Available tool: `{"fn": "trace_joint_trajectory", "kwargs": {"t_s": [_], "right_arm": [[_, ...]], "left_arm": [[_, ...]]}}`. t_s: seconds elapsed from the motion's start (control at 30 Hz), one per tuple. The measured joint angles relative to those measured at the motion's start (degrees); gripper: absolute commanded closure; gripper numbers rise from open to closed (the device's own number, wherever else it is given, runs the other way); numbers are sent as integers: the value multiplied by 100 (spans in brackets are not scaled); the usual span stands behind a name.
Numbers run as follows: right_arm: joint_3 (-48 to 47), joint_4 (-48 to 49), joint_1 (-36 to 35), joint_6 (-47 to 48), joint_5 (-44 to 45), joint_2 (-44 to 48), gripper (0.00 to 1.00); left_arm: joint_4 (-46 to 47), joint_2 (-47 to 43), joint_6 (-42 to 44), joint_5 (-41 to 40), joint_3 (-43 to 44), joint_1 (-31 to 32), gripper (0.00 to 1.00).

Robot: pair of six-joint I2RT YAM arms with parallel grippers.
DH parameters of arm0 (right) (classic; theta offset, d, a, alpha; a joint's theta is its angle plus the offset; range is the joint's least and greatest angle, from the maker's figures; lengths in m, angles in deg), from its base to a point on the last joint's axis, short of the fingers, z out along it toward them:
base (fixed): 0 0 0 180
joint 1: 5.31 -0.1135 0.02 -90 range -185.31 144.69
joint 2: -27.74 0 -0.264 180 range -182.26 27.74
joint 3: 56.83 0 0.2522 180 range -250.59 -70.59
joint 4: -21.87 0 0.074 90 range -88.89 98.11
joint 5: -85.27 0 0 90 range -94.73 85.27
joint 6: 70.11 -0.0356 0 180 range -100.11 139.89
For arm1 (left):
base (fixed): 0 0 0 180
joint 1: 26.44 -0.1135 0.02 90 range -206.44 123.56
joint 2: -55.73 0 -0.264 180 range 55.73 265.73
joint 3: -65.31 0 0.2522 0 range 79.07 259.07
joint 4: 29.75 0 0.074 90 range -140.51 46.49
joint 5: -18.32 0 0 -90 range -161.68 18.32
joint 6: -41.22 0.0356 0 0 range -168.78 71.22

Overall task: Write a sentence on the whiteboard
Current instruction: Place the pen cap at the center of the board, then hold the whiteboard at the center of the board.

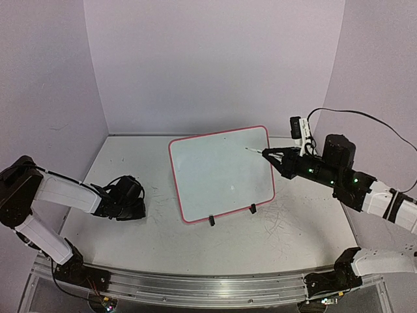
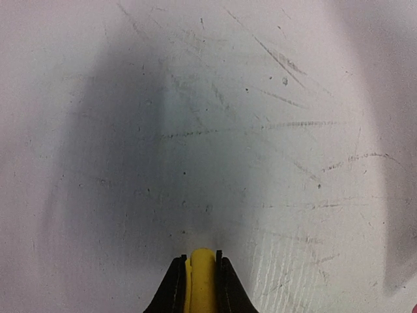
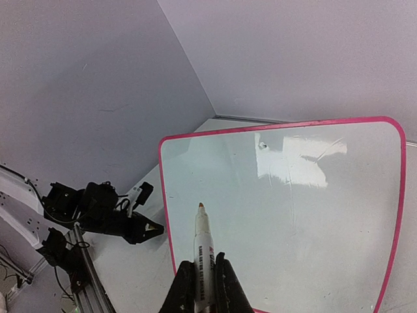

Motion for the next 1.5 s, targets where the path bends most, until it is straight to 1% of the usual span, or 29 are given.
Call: {"fn": "trace_joint_trajectory", "kwargs": {"t_s": [0.23,0.4,0.5,0.57,0.7,0.8,0.9,1.0,1.1,1.2,1.33,1.5], "right_arm": [[-210,-69,0,205,6,-185,100],[-263,-106,0,201,49,-132,100],[-263,-259,0,190,79,-92,100],[-258,-337,0,179,119,-2,100],[-258,-408,0,149,240,310,100],[-314,-522,0,179,319,380,100],[-446,-702,0,313,413,229,100],[-579,-850,0,513,456,3,100],[-762,-932,-10,760,452,-314,100],[-953,-932,-118,995,486,-679,100],[-1259,-916,-510,1348,574,-1189,100],[-1737,-863,-945,1772,533,-1738,100]], "left_arm": [[275,15,-60,-119,-141,30,72],[306,-133,-68,-123,-199,31,57],[289,-338,-35,-101,-235,31,49],[287,-511,19,-57,-235,31,38],[257,-1090,101,97,-241,31,24],[217,-1455,156,292,-241,31,19],[254,-1738,222,620,-239,29,17],[540,-1989,313,1074,-239,20,17],[1079,-2130,424,1627,-241,-9,17],[1843,-2121,550,2274,-250,-56,17],[2814,-1838,695,3046,-250,-161,20],[3676,-1120,742,3794,-249,-319,22]]}}
